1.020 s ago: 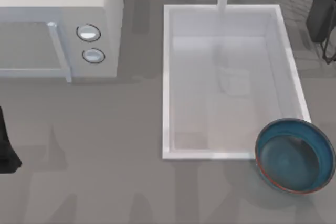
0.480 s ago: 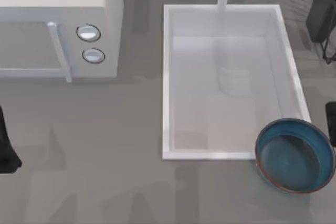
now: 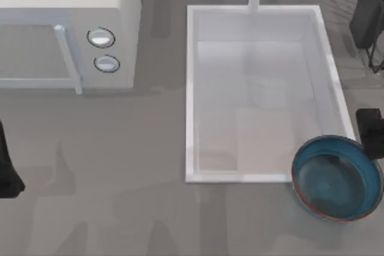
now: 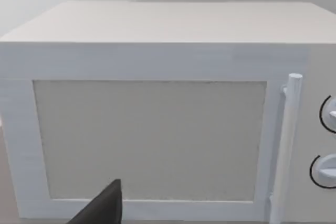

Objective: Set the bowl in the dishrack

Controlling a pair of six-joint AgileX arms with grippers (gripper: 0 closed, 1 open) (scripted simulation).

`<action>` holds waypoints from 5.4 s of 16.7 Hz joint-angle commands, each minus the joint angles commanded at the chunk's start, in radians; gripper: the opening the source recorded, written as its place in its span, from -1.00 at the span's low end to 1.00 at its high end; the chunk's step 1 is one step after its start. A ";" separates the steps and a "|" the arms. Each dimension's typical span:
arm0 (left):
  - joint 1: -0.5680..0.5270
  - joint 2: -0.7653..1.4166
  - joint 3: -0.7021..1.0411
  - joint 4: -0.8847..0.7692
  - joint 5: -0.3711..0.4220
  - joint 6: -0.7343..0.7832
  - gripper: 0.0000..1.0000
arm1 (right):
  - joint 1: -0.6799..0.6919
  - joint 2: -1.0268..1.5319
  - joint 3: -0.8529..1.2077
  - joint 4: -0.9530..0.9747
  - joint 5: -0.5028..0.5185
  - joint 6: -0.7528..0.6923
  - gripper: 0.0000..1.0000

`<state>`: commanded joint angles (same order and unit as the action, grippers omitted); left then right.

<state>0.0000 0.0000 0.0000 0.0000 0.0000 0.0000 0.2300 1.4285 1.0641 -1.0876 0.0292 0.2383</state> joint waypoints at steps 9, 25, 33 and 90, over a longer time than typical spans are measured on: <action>0.000 0.000 0.000 0.000 0.000 0.000 1.00 | -0.006 0.094 -0.135 0.238 -0.001 -0.004 1.00; 0.000 0.000 0.000 0.000 0.000 0.000 1.00 | -0.008 0.182 -0.248 0.430 -0.001 -0.005 -0.06; 0.000 0.000 0.000 0.000 0.000 0.000 1.00 | -0.008 0.182 -0.248 0.430 -0.001 -0.005 -1.00; 0.000 0.000 0.000 0.000 0.000 0.000 1.00 | -0.859 -0.434 0.086 0.940 -0.642 -0.220 -1.00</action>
<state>0.0000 0.0000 0.0000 0.0000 0.0000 0.0000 -0.6285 0.9948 1.1504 -0.1474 -0.6130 0.0181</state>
